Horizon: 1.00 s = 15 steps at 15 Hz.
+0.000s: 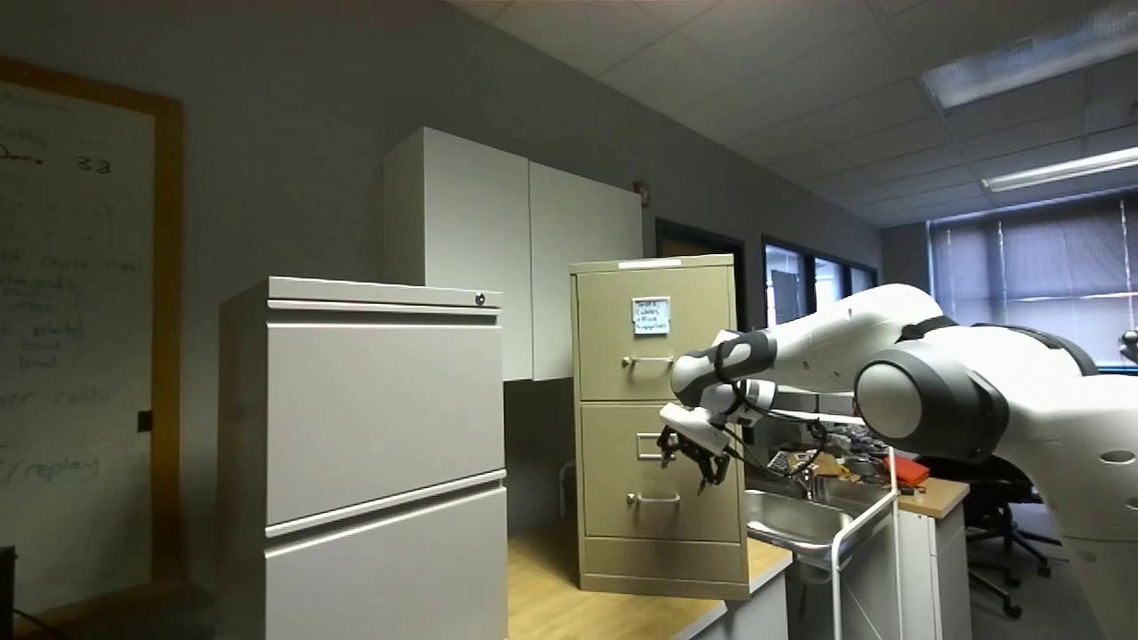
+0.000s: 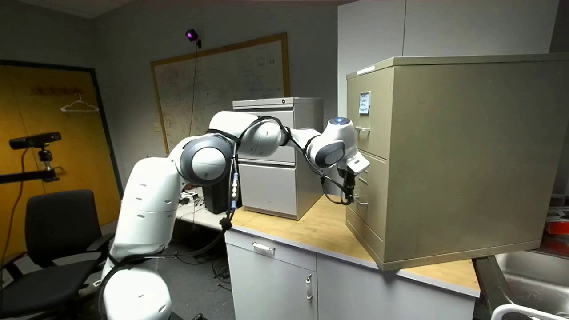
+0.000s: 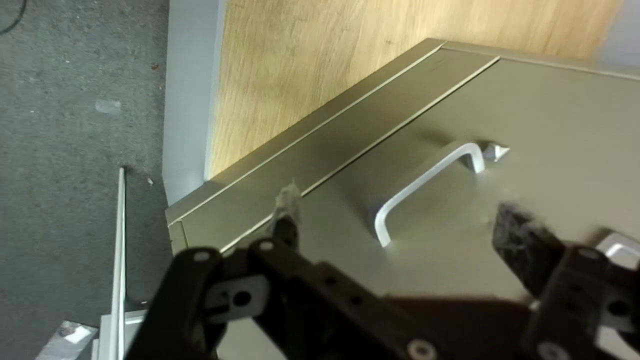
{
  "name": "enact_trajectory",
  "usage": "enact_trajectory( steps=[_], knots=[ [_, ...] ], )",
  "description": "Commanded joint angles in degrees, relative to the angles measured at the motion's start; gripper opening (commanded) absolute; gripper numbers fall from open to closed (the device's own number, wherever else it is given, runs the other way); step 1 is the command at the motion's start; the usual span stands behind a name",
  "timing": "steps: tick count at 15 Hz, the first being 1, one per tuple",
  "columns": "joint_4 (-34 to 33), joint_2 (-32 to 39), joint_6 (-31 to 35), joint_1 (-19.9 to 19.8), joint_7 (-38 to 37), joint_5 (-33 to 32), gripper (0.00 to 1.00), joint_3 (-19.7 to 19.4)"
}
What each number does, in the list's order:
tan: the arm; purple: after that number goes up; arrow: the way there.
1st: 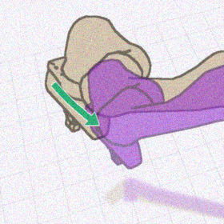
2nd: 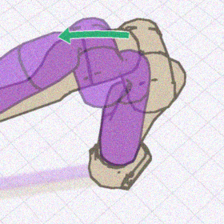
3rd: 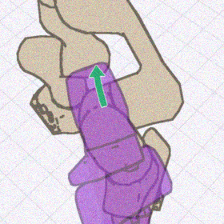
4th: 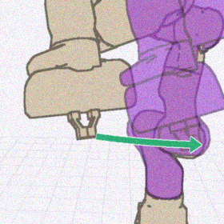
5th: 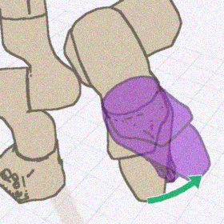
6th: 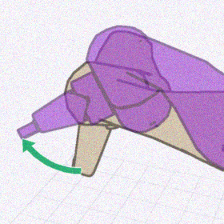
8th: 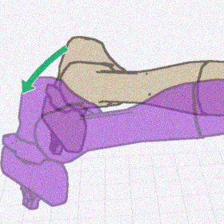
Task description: Open the bottom drawer of the file cabinet on the right
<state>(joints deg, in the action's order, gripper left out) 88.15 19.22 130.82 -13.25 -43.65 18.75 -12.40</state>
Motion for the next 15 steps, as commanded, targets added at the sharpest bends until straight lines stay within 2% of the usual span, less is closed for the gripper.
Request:
enact_trajectory(
  steps=[1, 7, 15],
  knots=[
    [0.38, 2.81, 2.69, 0.51, -5.65, -0.67, 1.0, -0.9],
    [3.64, 6.07, 8.4, -0.43, -10.8, 1.32, 1.0, -1.29],
    [0.08, 6.7, 11.62, 2.15, -16.27, 0.6, 1.0, -0.36]
  ],
)
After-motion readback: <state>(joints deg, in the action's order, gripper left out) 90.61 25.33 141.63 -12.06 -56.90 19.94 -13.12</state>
